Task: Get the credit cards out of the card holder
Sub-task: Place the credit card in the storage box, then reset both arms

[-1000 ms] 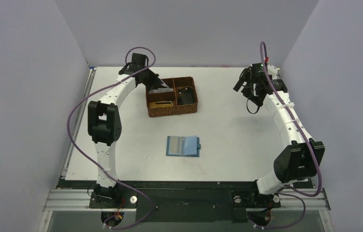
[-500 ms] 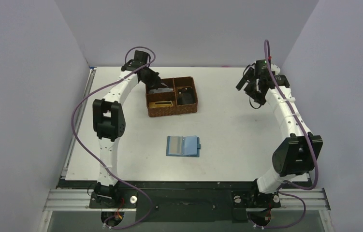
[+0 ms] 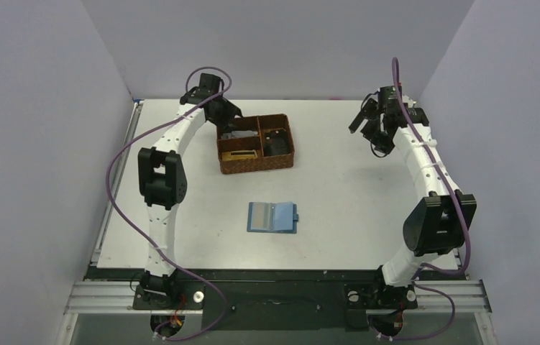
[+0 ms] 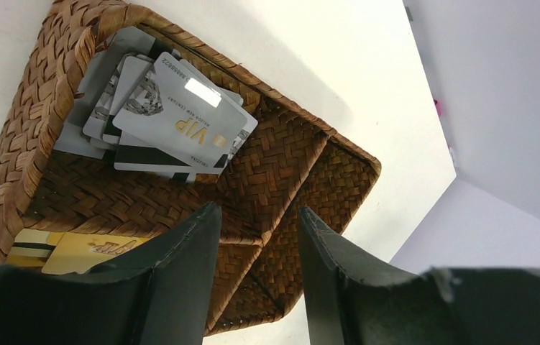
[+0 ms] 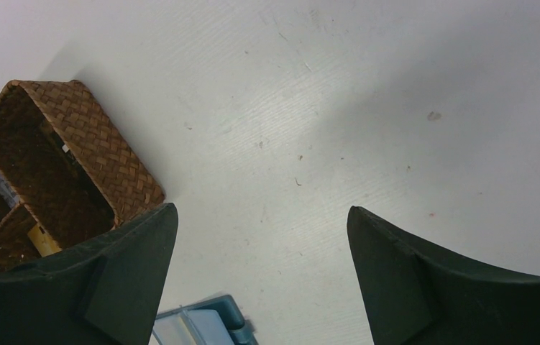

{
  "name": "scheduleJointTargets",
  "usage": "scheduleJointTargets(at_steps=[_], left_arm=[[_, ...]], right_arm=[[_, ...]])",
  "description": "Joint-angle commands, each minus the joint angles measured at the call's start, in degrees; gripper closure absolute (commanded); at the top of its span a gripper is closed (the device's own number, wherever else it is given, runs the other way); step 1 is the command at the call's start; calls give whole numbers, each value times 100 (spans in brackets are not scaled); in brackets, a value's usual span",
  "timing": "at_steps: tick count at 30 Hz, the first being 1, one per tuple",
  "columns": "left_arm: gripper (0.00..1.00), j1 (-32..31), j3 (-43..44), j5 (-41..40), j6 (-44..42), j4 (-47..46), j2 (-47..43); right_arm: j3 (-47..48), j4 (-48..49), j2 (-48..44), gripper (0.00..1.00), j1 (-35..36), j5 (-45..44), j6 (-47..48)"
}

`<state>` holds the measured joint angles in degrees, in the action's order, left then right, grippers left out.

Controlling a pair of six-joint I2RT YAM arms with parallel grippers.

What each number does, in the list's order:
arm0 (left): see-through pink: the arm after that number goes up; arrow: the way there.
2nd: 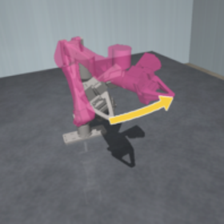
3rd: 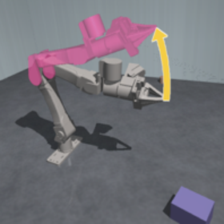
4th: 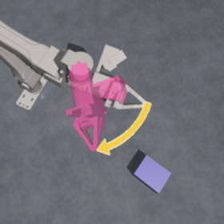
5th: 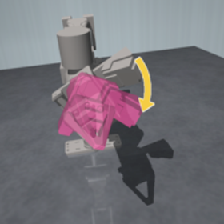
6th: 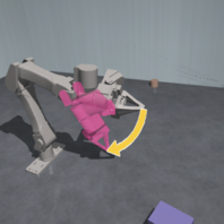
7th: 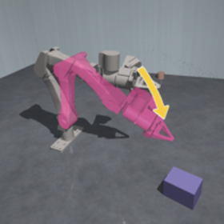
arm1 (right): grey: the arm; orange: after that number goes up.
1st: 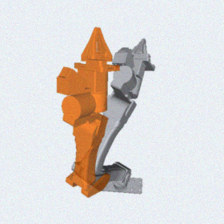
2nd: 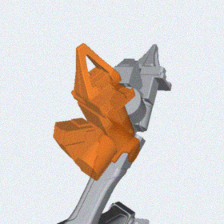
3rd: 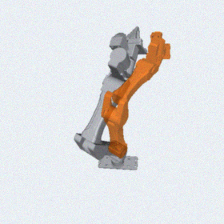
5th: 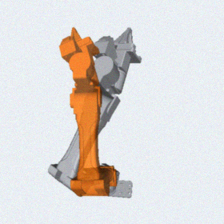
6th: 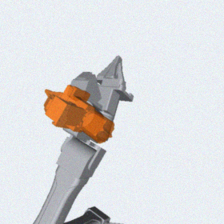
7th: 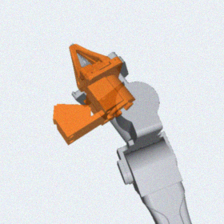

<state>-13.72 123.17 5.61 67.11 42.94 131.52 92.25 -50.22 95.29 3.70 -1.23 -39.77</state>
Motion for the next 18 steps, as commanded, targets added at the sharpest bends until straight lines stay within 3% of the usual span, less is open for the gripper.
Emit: scheduleJointTargets(at_steps=[1, 10, 18], left_arm=[[58, 35, 297, -149, -376, 34, -282], [54, -41, 108, -186, -894, 94, -733], [49, -190, -1600, -7, -1056, -648, -1915]], right_arm=[[162, 25, 13, 16, -45, 72, -84], [16, 21, -220, 16, 74, 67, -108], [-260, 3, -654, 16, 599, -222, -77]])
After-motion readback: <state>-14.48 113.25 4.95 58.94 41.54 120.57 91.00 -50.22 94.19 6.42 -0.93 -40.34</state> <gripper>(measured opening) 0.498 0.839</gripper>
